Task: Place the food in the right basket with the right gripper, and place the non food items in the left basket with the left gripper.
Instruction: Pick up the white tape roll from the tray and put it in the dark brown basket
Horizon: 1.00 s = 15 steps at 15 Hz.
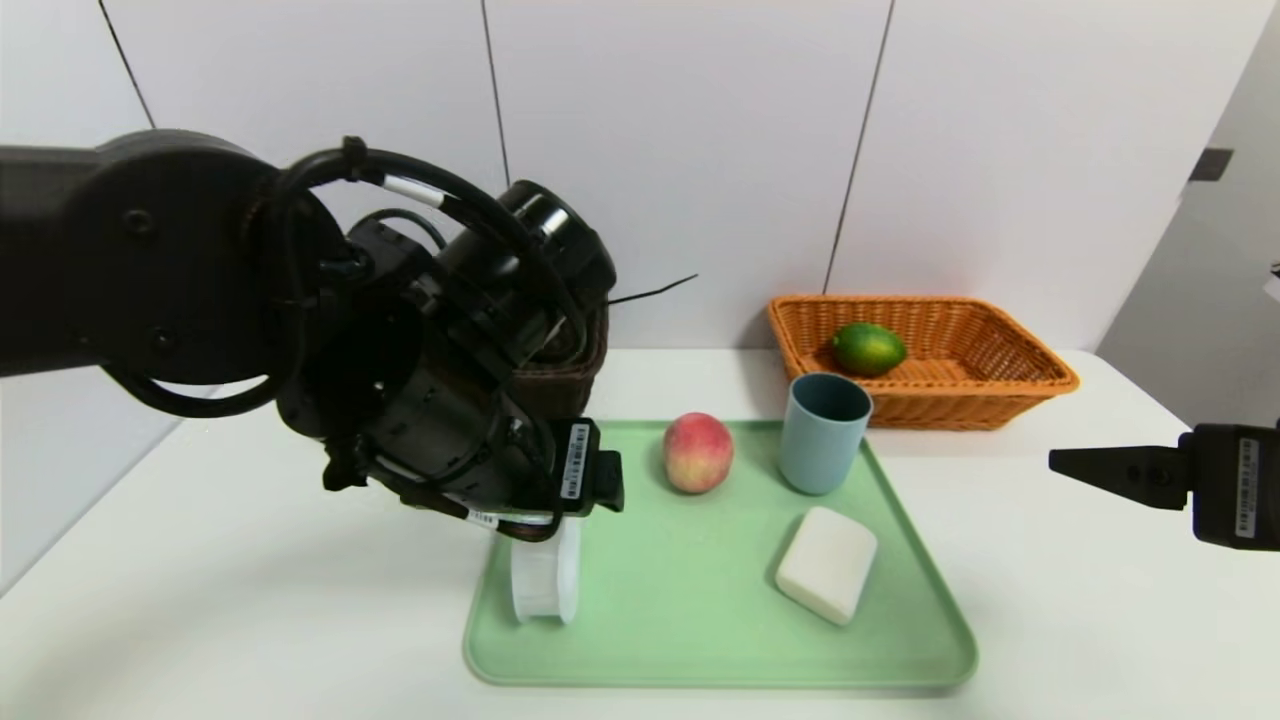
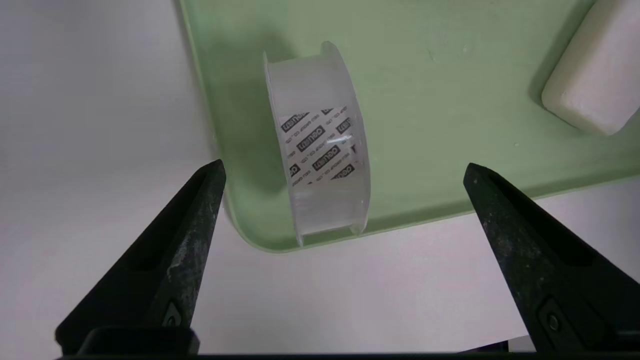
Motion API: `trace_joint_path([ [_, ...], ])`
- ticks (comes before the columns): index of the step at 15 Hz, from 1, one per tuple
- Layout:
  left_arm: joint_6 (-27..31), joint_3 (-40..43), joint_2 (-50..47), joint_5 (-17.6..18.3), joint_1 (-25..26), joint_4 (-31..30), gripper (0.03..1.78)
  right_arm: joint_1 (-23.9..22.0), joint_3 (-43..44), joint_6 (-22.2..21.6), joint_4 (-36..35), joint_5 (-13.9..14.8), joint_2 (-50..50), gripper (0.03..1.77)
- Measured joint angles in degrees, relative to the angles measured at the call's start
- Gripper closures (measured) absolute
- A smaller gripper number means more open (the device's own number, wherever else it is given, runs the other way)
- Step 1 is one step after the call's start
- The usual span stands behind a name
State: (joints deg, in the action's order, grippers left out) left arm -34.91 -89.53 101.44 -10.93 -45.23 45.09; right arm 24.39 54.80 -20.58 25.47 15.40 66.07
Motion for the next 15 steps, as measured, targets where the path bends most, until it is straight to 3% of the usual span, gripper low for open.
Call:
trace_joint_path([
  [13, -3.36, 0.11, 9.34, 0.88, 0.39, 1.21, 0.12, -0.41, -2.10, -0.11, -0.06, -0.11, -1.91, 0.10],
  [15, -3.45, 0.11, 9.95, 1.24, 0.44, 1.23, 0.39, -0.41, -2.24, -0.01, -0.02, -0.11, -2.16, 0.10],
])
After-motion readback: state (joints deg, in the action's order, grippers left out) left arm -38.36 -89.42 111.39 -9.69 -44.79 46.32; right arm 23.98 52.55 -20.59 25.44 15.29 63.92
